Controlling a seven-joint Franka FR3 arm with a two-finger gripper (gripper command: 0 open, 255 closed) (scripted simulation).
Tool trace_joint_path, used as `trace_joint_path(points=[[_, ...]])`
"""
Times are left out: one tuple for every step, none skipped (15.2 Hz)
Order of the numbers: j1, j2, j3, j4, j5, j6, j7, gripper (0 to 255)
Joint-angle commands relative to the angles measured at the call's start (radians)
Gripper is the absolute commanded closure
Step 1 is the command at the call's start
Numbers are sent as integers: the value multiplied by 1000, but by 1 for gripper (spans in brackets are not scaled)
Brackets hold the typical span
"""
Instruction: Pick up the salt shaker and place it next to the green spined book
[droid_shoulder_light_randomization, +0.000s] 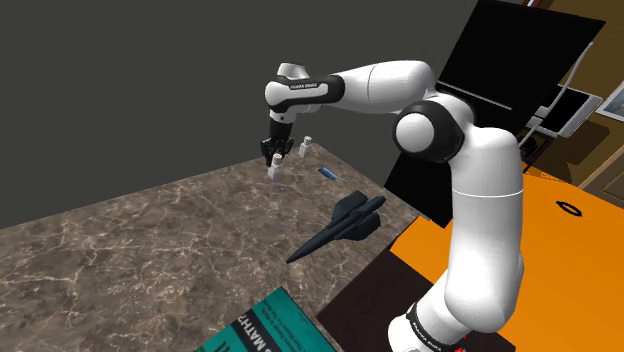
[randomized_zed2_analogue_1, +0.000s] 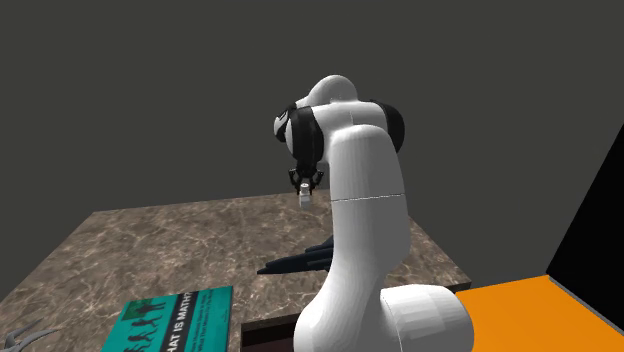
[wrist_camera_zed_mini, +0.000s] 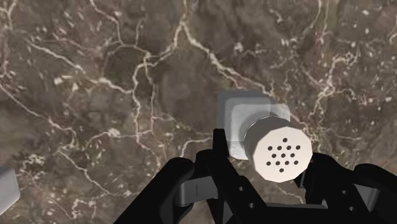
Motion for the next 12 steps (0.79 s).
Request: trace_joint_path(points=[[0,-11,0,10,-1,-21,2,255],[0,-15,-1,17,-2,-32,3,255],[-1,-18,-1,25,-2,-43,4,255],[-1,-22,-1,32,-3,-55,6,255],[-1,-25,-1,41,-3,-66,7,255],[-1,-29,-1,50,-4,-78,8,255],[-1,-32,-1,58,-4,-90,9,255],[-1,-34,-1,67,-4,-102,11,255],[-1,-37,-2,77,-5,-114,12,255],[-2,-39,-2,87,-5,-126,13,255],[-2,-41,-2,97,-6,-138,14,255],[-2,-43,-2,107,-6,-150,16,255]])
